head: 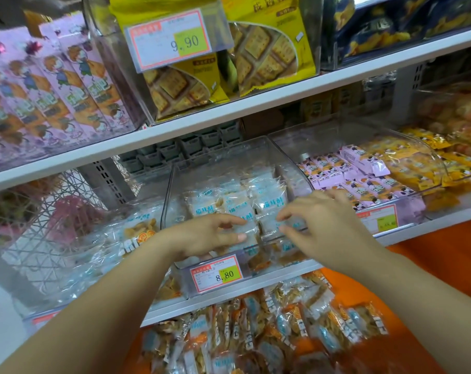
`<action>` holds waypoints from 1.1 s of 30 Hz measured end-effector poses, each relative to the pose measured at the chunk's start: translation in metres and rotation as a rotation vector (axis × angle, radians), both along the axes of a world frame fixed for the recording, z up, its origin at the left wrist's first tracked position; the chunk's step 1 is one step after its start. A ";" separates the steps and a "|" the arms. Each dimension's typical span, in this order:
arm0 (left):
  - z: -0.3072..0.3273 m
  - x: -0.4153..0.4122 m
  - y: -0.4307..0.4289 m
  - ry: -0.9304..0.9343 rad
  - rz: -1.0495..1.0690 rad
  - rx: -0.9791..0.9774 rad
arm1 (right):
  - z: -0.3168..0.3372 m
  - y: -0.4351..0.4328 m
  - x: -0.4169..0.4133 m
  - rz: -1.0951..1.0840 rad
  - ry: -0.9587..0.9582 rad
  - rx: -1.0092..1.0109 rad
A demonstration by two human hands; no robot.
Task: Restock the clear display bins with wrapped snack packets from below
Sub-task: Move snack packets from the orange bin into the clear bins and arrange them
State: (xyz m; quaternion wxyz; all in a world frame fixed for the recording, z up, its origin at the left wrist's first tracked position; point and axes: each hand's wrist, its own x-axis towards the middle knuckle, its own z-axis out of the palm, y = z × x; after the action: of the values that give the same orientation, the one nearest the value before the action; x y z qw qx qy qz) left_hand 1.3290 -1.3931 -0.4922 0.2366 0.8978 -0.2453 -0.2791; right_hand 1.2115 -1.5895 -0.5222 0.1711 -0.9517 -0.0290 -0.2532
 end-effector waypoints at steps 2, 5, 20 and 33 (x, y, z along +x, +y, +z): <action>0.000 0.000 -0.002 0.029 0.020 -0.010 | -0.003 0.005 -0.003 0.022 0.138 -0.180; -0.006 0.001 -0.007 0.020 0.062 -0.045 | -0.003 0.006 -0.003 -0.009 0.280 -0.260; 0.007 -0.022 0.008 -0.208 0.024 -0.062 | -0.003 0.014 -0.010 -0.050 0.252 -0.185; 0.010 -0.057 0.149 -0.537 0.239 -0.420 | 0.026 0.131 0.016 0.188 -0.008 -0.111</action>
State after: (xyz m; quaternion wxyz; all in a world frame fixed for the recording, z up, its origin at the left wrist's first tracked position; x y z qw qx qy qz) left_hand 1.2722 -1.2444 -0.4826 0.3739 0.8933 -0.2438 0.0530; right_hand 1.2273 -1.4589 -0.4964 0.1410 -0.9518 -0.1326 -0.2379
